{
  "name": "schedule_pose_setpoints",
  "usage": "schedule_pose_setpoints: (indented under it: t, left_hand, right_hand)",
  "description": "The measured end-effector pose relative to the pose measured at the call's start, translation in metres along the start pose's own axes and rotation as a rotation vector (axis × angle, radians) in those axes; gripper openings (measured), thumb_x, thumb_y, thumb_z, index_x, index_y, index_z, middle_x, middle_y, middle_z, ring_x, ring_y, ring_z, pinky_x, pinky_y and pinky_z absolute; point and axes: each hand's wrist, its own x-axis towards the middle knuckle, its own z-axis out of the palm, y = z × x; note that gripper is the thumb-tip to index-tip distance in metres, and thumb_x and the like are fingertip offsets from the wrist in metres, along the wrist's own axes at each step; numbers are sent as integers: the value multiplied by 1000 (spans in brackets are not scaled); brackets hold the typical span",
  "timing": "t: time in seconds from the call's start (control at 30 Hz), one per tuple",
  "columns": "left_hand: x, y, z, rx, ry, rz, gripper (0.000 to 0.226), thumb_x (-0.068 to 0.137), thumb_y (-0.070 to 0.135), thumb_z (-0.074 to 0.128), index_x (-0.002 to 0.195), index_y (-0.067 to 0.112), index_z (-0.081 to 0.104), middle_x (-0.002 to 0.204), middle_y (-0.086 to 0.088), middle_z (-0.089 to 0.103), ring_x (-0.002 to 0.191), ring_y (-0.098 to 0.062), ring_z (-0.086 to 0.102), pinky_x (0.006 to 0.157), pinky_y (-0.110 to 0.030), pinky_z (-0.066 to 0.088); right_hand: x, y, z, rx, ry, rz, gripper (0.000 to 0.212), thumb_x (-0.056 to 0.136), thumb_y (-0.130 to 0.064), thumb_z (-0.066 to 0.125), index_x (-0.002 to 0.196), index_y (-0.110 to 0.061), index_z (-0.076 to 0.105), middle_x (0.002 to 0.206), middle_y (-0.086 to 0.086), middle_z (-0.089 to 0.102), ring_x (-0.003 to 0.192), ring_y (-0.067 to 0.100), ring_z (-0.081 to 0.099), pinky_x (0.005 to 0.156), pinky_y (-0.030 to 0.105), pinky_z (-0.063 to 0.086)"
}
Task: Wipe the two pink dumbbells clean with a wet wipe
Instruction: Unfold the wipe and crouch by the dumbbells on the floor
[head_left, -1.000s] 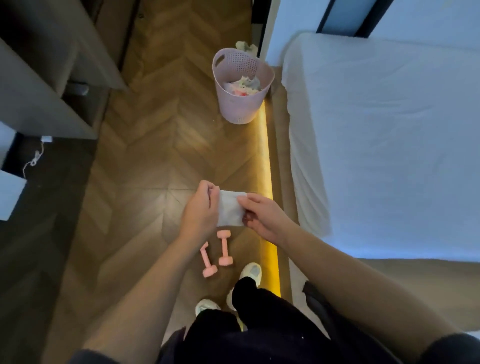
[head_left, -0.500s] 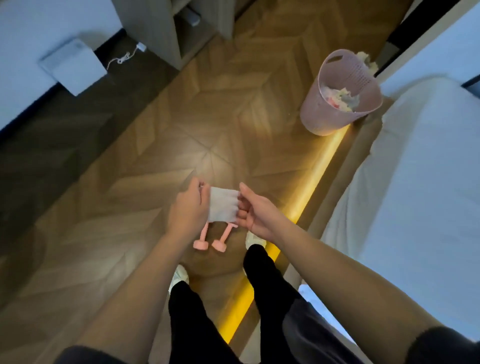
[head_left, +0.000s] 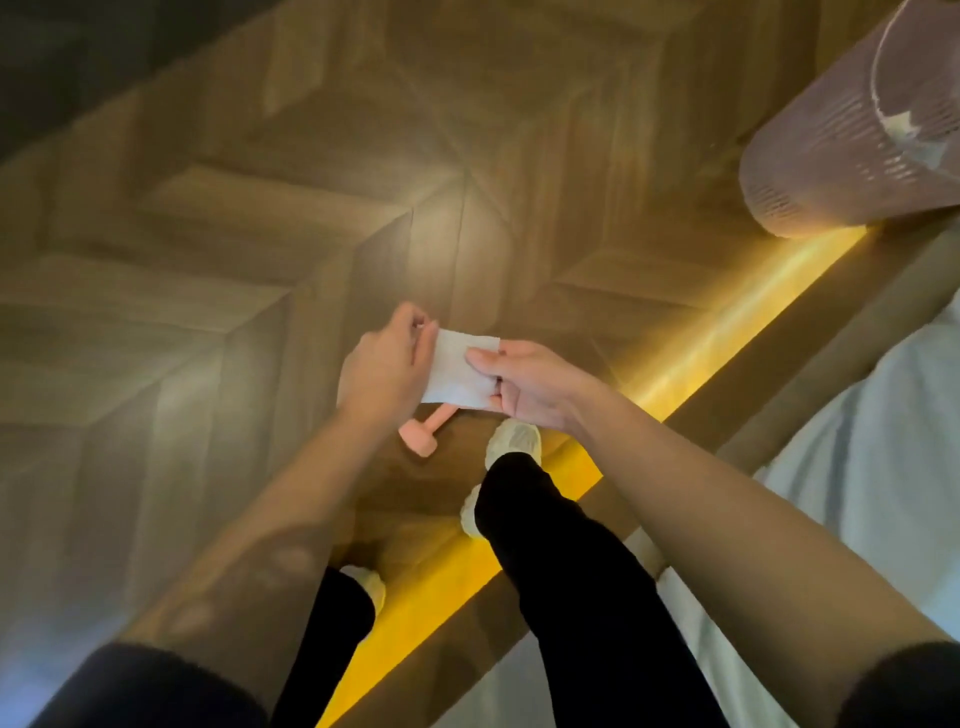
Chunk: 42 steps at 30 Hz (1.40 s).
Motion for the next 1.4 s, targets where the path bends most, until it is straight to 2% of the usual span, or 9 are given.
schedule_pose_setpoints:
  t: [0.2,0.33,0.47,0.83,0.97,1.03,1.2,1.3,1.4]
  left_hand:
    - [30,-88,66,40,44,-4,24,104,36,41,104,15,52,82,-8,63,75,-35,60,57,-38,39]
    - [46,-123,86,25,150,-22,26,104,34,42,107,12,54,91,-13,66,85,-37,61,63,-41,42]
    - [33,-138,93,-17,219,-61,26,103,34,45,108,10,56,97,-18,67,90,-39,61,72,-46,49]
    - [-148,-85,49,-144,589,106,18,102,31,47,91,18,51,70,8,55,81,-27,60,68,-37,44]
    - [-185,-63,29,-115,659,171,18,103,31,47,94,16,52,80,-2,60,81,-31,60,68,-40,45]
    - [-189,-56,25,-100,671,186,18,103,32,47,93,17,51,80,-2,60,79,-30,59,67,-40,44]
    - [-148,-62,35,-218,571,53,22,102,32,46,86,18,52,73,7,56,69,-19,56,57,-29,38]
    - [-105,-90,56,-375,460,-124,30,102,36,43,81,16,52,71,-4,61,42,-12,56,38,-19,40]
    - [-65,-133,83,-392,333,-259,32,101,38,43,85,14,55,60,-3,65,38,-8,57,51,-26,52]
  right_hand:
    - [98,40,-26,-47,-60,42,14,100,-8,51,109,-4,61,98,12,72,88,21,71,73,34,62]
    - [146,43,-30,-197,-107,5,17,101,-9,50,115,-4,58,104,11,66,98,20,64,96,39,52]
    - [155,54,-24,-324,-152,-30,12,100,-10,53,110,-7,58,99,10,68,88,18,69,82,33,60]
    - [-7,109,24,-590,-354,-251,15,101,-9,49,108,-6,62,90,9,75,80,18,74,81,36,61]
    - [-53,125,38,-567,-300,-398,11,100,-9,52,104,-9,62,96,11,70,89,22,68,93,43,54]
    - [-63,126,40,-536,-290,-431,10,100,-8,53,103,-9,62,97,12,69,91,23,67,94,43,54]
    - [-31,109,34,-495,-212,-456,14,100,-4,52,93,-8,63,71,1,74,63,9,71,54,22,57]
    - [18,93,19,-517,-110,-413,16,100,-2,51,91,-7,62,69,1,73,59,9,70,52,21,56]
    - [66,73,-1,-556,-21,-347,13,102,-3,48,102,-3,61,83,5,71,66,11,70,60,23,59]
